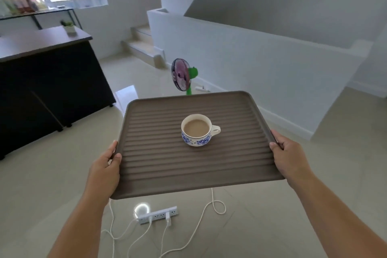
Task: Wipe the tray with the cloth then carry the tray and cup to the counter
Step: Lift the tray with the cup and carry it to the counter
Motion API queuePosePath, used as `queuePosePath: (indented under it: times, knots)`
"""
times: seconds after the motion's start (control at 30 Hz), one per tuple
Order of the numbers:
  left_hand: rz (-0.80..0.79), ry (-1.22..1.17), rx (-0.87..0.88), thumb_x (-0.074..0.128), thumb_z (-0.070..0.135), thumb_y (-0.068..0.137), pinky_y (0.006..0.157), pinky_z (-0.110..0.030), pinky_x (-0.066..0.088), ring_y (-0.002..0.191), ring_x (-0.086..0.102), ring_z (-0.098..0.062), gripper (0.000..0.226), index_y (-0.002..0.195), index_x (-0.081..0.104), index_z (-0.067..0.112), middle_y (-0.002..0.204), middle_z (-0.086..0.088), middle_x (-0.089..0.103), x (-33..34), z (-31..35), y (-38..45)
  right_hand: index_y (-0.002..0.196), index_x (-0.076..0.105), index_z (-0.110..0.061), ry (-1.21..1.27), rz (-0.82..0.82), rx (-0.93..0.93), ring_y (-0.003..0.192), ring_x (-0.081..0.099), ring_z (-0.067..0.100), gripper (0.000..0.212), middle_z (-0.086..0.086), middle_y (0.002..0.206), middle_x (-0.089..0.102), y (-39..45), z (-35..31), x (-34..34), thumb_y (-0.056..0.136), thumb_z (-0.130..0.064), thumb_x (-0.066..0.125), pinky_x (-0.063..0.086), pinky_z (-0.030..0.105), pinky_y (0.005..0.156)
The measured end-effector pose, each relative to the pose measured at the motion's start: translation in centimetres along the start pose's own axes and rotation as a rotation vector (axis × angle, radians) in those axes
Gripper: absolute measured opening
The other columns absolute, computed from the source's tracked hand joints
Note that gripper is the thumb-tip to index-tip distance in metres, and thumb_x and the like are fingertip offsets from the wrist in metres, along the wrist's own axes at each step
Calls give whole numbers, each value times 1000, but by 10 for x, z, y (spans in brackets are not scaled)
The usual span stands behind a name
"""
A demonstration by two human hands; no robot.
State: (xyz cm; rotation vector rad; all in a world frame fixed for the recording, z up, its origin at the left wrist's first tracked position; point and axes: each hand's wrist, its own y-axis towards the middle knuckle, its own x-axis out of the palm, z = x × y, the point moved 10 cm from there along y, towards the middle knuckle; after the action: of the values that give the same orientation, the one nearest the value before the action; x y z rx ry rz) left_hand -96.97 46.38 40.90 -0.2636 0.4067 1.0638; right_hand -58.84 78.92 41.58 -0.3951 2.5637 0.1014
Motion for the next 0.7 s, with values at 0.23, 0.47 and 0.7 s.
queuePosePath:
  times: [0.23, 0.47, 0.7]
  knots:
    - [134, -26, -54, 47, 13, 100, 98, -26, 35, 114, 49, -11, 46, 145, 44, 23, 138, 2, 54, -1, 10, 55, 136, 52, -24, 63, -106, -57, 116, 56, 15, 42, -4, 130, 60, 102, -39, 60, 95, -14, 50, 42, 33, 102]
    - [240, -35, -88, 48, 14, 100, 96, -26, 35, 112, 47, -10, 45, 144, 45, 24, 136, 6, 53, -10, 1, 151, 133, 55, -22, 109, -177, -81, 113, 58, 17, 41, 0, 126, 63, 204, -85, 154, 94, -11, 53, 43, 40, 104]
    - [299, -23, -130, 48, 16, 100, 96, -30, 39, 115, 52, -15, 46, 143, 45, 30, 134, 5, 56, -41, -1, 275, 133, 55, -20, 133, -233, -97, 114, 58, 18, 41, -2, 122, 64, 298, -158, 257, 94, -9, 53, 42, 39, 104]
